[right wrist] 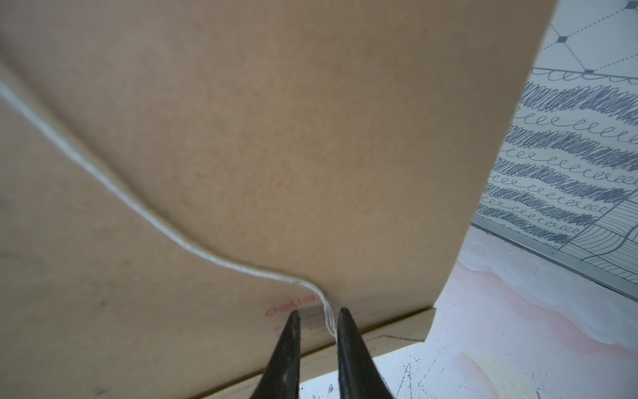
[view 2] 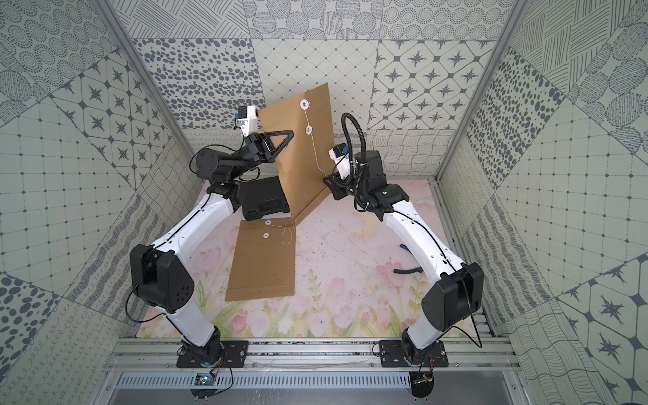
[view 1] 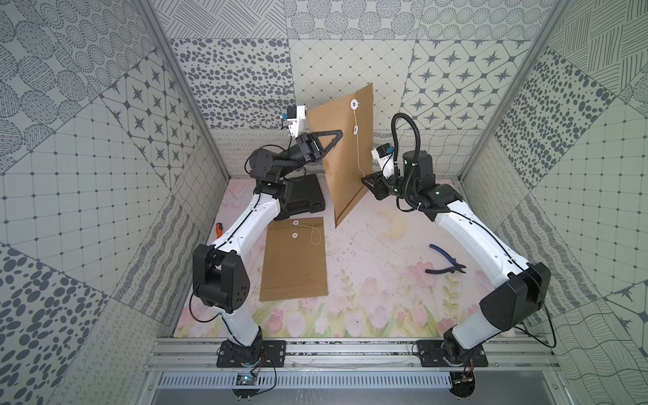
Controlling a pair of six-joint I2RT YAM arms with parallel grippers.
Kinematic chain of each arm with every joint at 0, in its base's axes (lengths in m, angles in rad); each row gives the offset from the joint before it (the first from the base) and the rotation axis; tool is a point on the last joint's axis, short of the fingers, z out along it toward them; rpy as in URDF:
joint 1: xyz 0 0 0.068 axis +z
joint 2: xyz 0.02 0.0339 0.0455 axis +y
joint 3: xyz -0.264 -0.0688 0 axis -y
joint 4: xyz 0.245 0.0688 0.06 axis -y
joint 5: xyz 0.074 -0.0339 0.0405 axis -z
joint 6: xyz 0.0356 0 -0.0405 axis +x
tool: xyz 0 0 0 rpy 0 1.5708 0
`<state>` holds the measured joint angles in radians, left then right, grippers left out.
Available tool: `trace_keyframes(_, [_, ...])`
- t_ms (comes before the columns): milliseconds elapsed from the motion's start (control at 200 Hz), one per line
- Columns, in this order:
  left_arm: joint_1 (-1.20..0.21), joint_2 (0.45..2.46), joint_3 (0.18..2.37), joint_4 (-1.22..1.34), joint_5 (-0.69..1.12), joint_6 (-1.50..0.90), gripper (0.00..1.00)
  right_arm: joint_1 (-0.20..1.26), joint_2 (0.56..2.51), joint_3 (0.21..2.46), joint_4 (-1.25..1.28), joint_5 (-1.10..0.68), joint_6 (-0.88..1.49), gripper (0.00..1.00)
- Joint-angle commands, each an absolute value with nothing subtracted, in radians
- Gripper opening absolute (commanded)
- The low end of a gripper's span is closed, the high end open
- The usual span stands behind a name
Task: Close the mouth of the file bag
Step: Close the file bag.
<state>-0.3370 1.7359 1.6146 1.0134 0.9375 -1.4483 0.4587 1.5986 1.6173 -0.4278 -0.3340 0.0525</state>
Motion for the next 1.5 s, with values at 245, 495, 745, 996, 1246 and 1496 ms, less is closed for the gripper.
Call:
trace_keyframes(245, [-0.356, 1.737, 1.643, 1.08, 0.991, -1.456, 0.0, 0.457, 1.611, 1.628, -0.348, -0.352, 0.084, 0.06])
trace_keyframes(495, [-0.316, 1.72, 1.621, 1.031, 0.989, -1.401, 0.0, 0.455, 1.542, 1.571, -0.361, -0.397, 0.086, 0.0])
trace_keyframes(745, [-0.282, 1.766, 1.618, 1.099, 0.991, -1.429, 0.0, 0.572, 1.454, 1.601, -0.49, -0.492, 0.078, 0.0])
trace_keyframes(996, [-0.279, 1.791, 1.638, 1.162, 1.003, -1.461, 0.0, 0.713, 1.475, 1.662, -0.613, -0.565, 0.095, 0.0])
trace_keyframes(1246, [-0.263, 1.806, 1.651, 1.202, 0.995, -1.488, 0.0, 0.705, 1.414, 1.527, -0.534, -0.678, 0.223, 0.0])
trace_keyframes(1496, [-0.274, 1.844, 1.664, 1.329, 0.996, -1.561, 0.0, 0.513, 1.347, 1.644, -0.612, -0.497, 0.277, 0.5])
